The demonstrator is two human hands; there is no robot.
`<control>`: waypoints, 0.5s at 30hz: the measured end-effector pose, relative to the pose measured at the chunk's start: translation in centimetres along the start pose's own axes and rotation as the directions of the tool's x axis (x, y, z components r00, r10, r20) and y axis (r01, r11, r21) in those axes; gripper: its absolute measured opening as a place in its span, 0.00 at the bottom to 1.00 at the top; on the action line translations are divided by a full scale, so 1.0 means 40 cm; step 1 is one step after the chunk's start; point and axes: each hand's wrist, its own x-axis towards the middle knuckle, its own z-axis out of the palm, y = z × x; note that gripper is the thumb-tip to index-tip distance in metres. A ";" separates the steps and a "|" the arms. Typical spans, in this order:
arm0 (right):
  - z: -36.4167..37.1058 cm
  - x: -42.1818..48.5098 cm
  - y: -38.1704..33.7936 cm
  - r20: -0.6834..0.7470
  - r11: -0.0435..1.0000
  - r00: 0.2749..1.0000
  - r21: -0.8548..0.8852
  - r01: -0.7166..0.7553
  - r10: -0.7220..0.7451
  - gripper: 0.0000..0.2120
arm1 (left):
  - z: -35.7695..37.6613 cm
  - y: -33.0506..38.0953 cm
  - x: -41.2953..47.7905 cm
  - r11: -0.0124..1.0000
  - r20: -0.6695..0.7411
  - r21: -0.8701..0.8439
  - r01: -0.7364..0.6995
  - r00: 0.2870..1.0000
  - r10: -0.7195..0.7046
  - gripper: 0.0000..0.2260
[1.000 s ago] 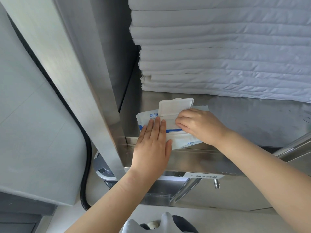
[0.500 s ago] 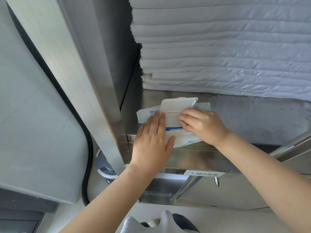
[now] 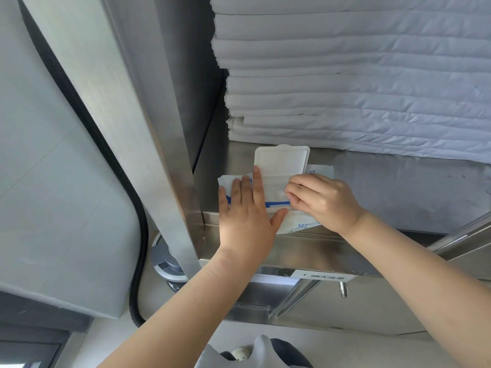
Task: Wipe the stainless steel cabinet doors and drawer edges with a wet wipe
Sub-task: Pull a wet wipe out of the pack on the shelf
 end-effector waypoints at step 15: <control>-0.019 -0.051 -0.014 -0.177 0.988 0.974 0.091 -0.125 0.140 0.07 | 0.009 0.002 -0.002 1.000 0.009 -0.025 0.006 1.000 -0.006 0.37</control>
